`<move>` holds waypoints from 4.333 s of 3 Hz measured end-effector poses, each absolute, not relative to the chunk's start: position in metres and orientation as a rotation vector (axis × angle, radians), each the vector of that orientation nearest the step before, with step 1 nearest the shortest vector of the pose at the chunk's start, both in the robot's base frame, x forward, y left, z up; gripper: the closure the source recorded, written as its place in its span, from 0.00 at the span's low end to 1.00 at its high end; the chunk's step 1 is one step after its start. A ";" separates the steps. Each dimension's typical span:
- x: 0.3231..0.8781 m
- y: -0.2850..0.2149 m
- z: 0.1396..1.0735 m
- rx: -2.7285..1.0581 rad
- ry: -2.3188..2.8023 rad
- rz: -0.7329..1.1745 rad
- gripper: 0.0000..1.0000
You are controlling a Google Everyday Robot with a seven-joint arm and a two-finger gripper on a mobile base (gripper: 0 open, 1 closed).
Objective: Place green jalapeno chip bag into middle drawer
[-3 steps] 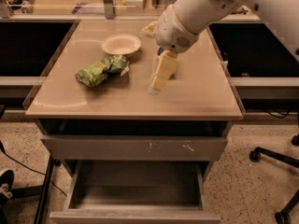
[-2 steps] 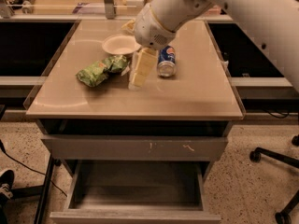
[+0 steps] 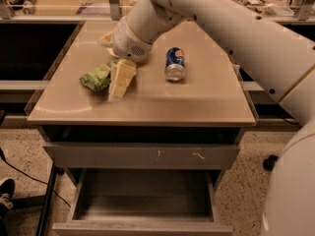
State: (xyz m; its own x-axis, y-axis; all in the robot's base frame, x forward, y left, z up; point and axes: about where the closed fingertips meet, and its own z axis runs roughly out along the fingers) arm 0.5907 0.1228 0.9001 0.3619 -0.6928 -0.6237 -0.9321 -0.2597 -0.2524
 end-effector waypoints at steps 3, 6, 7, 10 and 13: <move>0.569 0.181 0.845 -2.137 1.341 0.635 0.00; 0.573 0.114 0.875 -2.207 1.494 0.496 0.00; 0.570 0.120 0.865 -2.208 1.494 0.521 0.00; 0.575 0.135 0.855 -2.213 1.476 0.547 0.41; 0.575 0.135 0.855 -2.213 1.476 0.547 0.86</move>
Offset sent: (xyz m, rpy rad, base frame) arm -0.0336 0.0827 -0.0878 -0.0381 0.0917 0.1591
